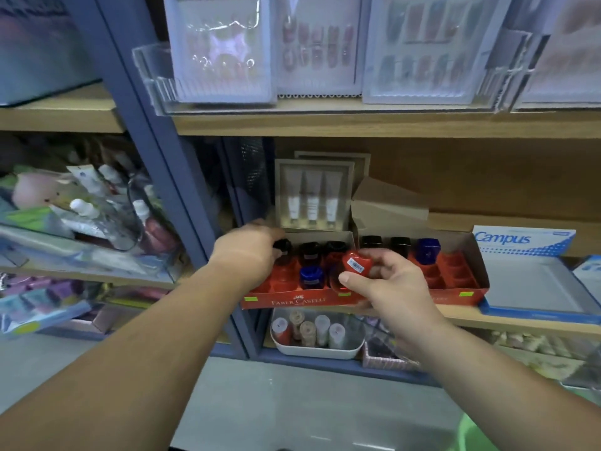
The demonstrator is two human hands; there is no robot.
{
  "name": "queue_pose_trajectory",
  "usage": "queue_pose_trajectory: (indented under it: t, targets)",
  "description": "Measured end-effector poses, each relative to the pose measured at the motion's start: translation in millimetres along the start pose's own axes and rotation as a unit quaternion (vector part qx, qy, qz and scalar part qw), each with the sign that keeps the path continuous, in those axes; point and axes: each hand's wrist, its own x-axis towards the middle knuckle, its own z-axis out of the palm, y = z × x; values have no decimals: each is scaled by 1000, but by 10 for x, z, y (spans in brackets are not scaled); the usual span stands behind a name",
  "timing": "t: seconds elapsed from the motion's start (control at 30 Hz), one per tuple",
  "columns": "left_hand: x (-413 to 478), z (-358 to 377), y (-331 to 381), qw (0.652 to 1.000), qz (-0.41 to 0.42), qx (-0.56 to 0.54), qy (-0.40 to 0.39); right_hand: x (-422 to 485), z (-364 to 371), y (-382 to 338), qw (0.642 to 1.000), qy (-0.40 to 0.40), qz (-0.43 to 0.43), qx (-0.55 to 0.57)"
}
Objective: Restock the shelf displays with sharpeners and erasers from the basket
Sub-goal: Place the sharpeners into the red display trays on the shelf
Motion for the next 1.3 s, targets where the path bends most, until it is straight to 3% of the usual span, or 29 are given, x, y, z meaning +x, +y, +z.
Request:
queue_pose_trajectory:
  t: [0.13,0.3,0.57,0.63,0.73,0.8,0.87,1.1,1.17,1.3]
  targets:
    - [86,108,-13,999,-7,-31,-31,86,-36,8,993,-18,-53,-100]
    - [150,246,-41,981,-46,-181,-43,162,-123,34,968,-62,-69,-234]
    - [81,232,35,957,-56,-286,-7,119,-204,5,972,-49,-70,-219]
    - [0,167,52,916,-83,-391,6,108,-203,-19,987,-34,-62,-147]
    - [-170,58,65,840,-86,-532,-61,109,-185,-71,997,-34,-38,-56]
    - [-220,44,49,778,-80,-612,-121,109,-159,-71,997,-47,-30,-44]
    - [-240,32,46,751,-73,-640,-145,99,-124,-60,996,-65,-32,-50]
    - [-277,-55,78,759,-97,-640,-65,105,-90,-83,995,-89,-28,-38]
    - [-257,-76,70,795,-108,-597,-22,110,-100,-73,995,-84,-30,-41]
    - [-185,-86,3,928,-76,-365,-25,139,-133,-42,996,-74,-26,-51]
